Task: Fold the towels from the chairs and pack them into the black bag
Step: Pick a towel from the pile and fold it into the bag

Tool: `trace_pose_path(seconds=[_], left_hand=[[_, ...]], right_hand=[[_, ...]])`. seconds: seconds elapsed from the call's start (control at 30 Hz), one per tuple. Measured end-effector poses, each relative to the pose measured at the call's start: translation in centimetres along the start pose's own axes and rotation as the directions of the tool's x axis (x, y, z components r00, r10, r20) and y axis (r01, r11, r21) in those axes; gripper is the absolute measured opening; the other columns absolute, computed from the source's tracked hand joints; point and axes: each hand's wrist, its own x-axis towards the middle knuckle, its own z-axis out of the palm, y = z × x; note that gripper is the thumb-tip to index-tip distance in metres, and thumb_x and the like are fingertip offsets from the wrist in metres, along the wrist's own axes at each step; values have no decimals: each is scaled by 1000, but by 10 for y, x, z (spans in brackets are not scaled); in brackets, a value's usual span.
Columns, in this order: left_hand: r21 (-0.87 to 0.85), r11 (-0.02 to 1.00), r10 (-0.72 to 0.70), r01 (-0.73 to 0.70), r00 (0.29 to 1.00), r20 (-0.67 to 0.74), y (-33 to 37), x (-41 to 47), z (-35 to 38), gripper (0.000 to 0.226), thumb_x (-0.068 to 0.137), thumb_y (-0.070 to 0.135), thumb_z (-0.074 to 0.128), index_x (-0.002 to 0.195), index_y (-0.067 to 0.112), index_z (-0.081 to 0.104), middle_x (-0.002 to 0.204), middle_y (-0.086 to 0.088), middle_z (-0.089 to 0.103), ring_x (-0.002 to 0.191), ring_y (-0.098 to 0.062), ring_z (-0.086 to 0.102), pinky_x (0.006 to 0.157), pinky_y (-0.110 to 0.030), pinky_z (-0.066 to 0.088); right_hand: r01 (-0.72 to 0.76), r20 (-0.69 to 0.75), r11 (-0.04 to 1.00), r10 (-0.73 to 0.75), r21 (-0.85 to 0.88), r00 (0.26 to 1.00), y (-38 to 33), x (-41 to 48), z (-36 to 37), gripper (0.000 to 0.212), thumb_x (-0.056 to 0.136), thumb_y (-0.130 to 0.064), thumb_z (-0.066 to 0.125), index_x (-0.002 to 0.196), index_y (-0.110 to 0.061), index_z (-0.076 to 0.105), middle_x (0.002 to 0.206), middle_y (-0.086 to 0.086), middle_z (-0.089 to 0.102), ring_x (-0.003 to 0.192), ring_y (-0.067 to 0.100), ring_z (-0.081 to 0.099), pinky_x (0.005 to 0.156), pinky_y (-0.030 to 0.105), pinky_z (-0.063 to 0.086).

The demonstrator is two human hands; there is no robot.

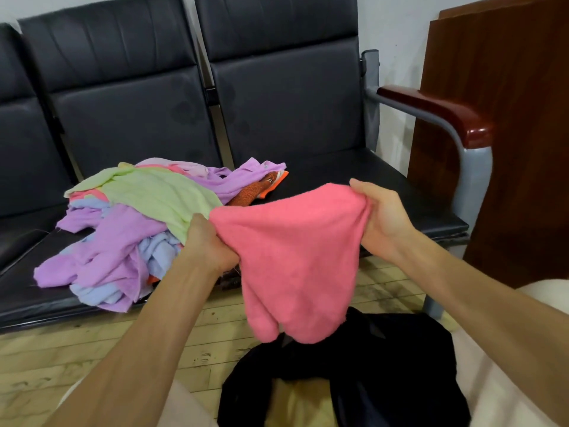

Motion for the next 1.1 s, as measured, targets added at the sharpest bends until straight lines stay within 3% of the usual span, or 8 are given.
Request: trace_pose_path(seconds=[0.07, 0.23, 0.43, 0.53, 0.63, 0.77, 0.93, 1.1], left_hand=[[610, 760, 329, -226, 942, -62, 0, -12, -2, 39, 98, 11, 37, 65, 26, 22, 52, 1, 31, 43, -5, 27, 40, -15, 20], [39, 999, 28, -36, 980, 197, 2, 14, -18, 23, 92, 14, 36, 75, 16, 51, 65, 2, 55, 56, -11, 52, 56, -18, 43], [443, 860, 121, -254, 944, 307, 0, 4, -9, 16, 92, 2, 45, 88, 13, 55, 60, -2, 57, 52, -11, 54, 53, -24, 43], [763, 539, 191, -356, 934, 300, 0, 14, -20, 31, 93, -1, 46, 122, 11, 49, 88, -9, 54, 68, -17, 52, 60, -28, 40], [922, -223, 229, -317, 902, 366, -4, 23, -29, 28, 95, 1, 41, 123, -1, 44, 119, -20, 50, 107, -31, 53, 81, -33, 40], [854, -489, 208, -176, 928, 310, -4, 26, -34, 12, 100, 12, 38, 99, 4, 48, 101, -9, 45, 89, -20, 45, 73, -26, 34], [870, -453, 198, -194, 930, 310, -3, 27, -33, 37, 104, 27, 31, 117, 1, 53, 117, -16, 56, 101, -27, 54, 80, -31, 39], [917, 175, 329, -357, 899, 288, -6, 24, -19, 43, 102, 32, 35, 123, 0, 55, 120, -20, 58, 94, -27, 51, 80, -28, 36]], right_hand=[[-11, -124, 996, 0, -86, 992, 2, 4, -1, 10, 88, -14, 60, 90, -10, 68, 89, 5, 66, 81, 16, 63, 66, 29, 49], [10, -402, 993, -58, -122, 914, 2, 17, -10, 13, 83, -2, 59, 93, -10, 63, 84, 4, 57, 75, 15, 56, 63, 30, 47], [67, -478, 939, -232, -337, 847, 7, 24, -21, 26, 94, -11, 51, 68, -13, 53, 71, 9, 48, 70, 22, 49, 61, 32, 38], [51, -451, 927, -229, -372, 863, 16, 22, -21, 28, 95, -8, 51, 67, -13, 52, 66, 2, 45, 62, 13, 45, 55, 26, 37], [61, -474, 938, -228, -342, 850, 15, 22, -21, 24, 91, -1, 52, 70, -14, 57, 72, 0, 51, 73, 14, 50, 65, 28, 43], [72, -483, 950, -219, -304, 848, 11, 23, -21, 23, 90, -4, 54, 74, -19, 60, 85, 1, 58, 90, 19, 55, 82, 36, 48], [127, -433, 914, -300, -385, 850, 16, 21, -19, 18, 91, -3, 59, 105, -13, 65, 95, -5, 59, 90, 11, 55, 69, 22, 45], [140, -401, 909, -306, -394, 863, 19, 19, -15, 11, 97, -14, 54, 102, -18, 63, 102, 0, 64, 92, 10, 60, 79, 27, 50]])
